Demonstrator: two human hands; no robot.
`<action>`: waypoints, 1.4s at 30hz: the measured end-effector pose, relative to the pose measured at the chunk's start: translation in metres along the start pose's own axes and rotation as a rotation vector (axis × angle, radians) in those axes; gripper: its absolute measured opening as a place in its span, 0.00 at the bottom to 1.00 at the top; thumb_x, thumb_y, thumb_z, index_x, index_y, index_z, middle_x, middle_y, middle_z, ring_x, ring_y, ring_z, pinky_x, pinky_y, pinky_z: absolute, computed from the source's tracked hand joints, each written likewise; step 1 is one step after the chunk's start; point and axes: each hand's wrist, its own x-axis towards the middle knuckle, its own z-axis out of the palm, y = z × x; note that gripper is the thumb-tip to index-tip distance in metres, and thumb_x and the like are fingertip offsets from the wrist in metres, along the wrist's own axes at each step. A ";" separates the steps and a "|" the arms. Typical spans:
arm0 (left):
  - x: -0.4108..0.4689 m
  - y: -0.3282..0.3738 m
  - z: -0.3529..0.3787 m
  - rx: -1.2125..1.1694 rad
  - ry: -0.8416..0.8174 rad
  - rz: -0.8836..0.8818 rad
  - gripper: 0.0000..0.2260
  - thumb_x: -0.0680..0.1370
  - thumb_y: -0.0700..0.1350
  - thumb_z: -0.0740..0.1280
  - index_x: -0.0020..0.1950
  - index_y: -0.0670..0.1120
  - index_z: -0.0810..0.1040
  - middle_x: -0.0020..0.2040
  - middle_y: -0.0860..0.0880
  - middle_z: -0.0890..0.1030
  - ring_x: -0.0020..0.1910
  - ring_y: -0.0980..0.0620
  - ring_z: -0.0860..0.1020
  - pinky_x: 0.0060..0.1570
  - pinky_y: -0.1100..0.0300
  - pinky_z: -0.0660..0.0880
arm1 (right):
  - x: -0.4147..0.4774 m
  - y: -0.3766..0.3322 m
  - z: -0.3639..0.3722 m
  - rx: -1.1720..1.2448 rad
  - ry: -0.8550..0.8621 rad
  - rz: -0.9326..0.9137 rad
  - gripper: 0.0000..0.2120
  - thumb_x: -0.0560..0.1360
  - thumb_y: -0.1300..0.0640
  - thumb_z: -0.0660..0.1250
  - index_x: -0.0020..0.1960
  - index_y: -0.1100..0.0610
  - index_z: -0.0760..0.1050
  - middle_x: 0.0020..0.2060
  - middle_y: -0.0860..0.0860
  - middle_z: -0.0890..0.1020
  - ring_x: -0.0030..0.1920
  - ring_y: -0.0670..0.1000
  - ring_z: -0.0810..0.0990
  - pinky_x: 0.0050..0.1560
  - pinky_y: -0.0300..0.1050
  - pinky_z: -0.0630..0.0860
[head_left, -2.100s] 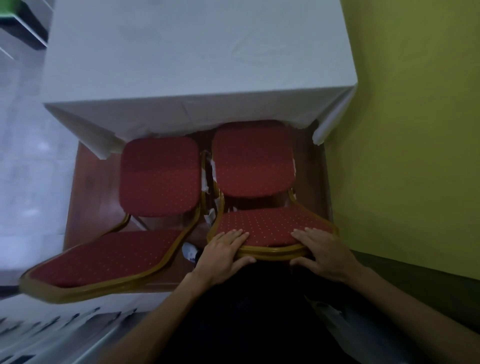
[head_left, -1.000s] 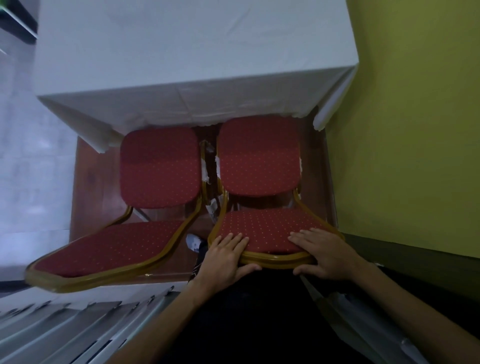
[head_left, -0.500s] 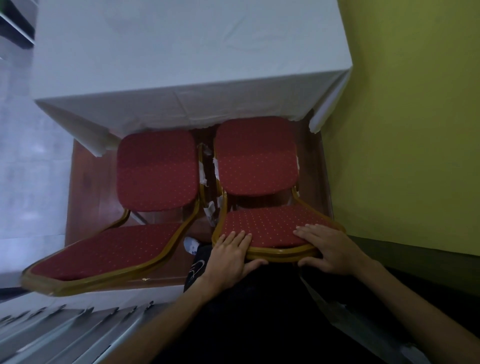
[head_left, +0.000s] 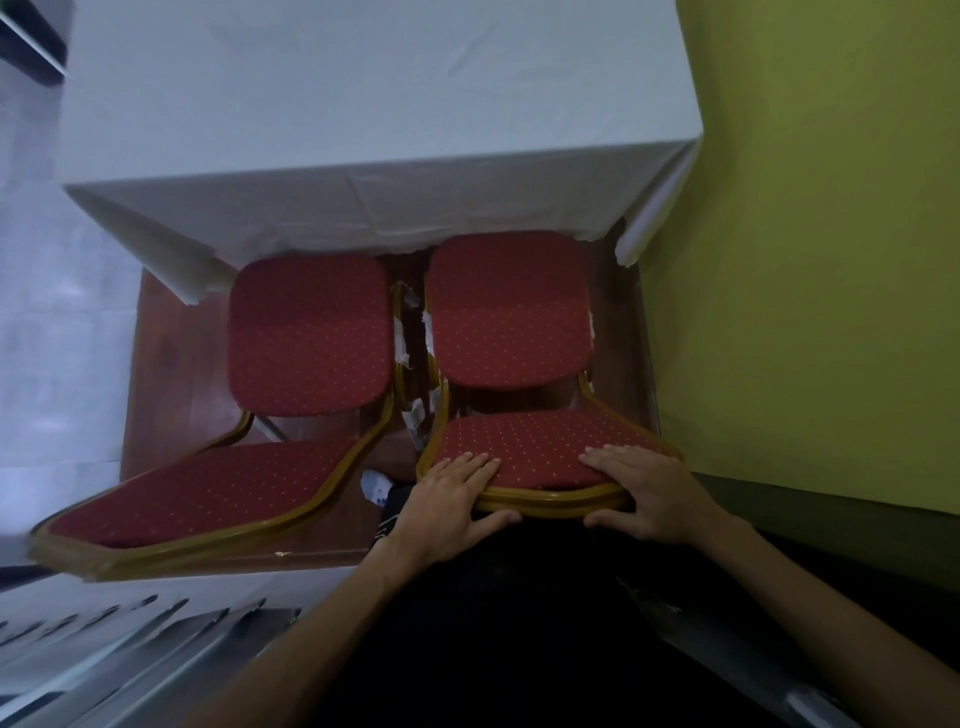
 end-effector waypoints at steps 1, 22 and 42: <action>0.000 0.000 0.000 -0.001 0.003 -0.001 0.40 0.76 0.75 0.50 0.78 0.49 0.63 0.76 0.48 0.67 0.75 0.49 0.63 0.74 0.52 0.57 | 0.000 0.000 0.000 0.001 0.004 0.000 0.42 0.71 0.23 0.59 0.73 0.51 0.71 0.69 0.48 0.75 0.70 0.50 0.73 0.72 0.46 0.62; -0.004 -0.004 -0.011 0.011 -0.061 0.036 0.40 0.76 0.74 0.50 0.80 0.50 0.57 0.78 0.49 0.61 0.77 0.50 0.58 0.76 0.51 0.54 | 0.005 -0.008 -0.002 0.019 0.002 0.033 0.43 0.70 0.22 0.60 0.73 0.50 0.71 0.69 0.50 0.76 0.69 0.51 0.74 0.71 0.49 0.64; -0.084 -0.156 -0.085 0.074 -0.102 -0.026 0.41 0.76 0.75 0.50 0.80 0.50 0.56 0.78 0.48 0.61 0.77 0.48 0.58 0.75 0.51 0.55 | 0.109 -0.158 0.022 0.088 -0.003 -0.043 0.37 0.76 0.27 0.57 0.76 0.49 0.67 0.73 0.47 0.71 0.73 0.48 0.68 0.74 0.52 0.63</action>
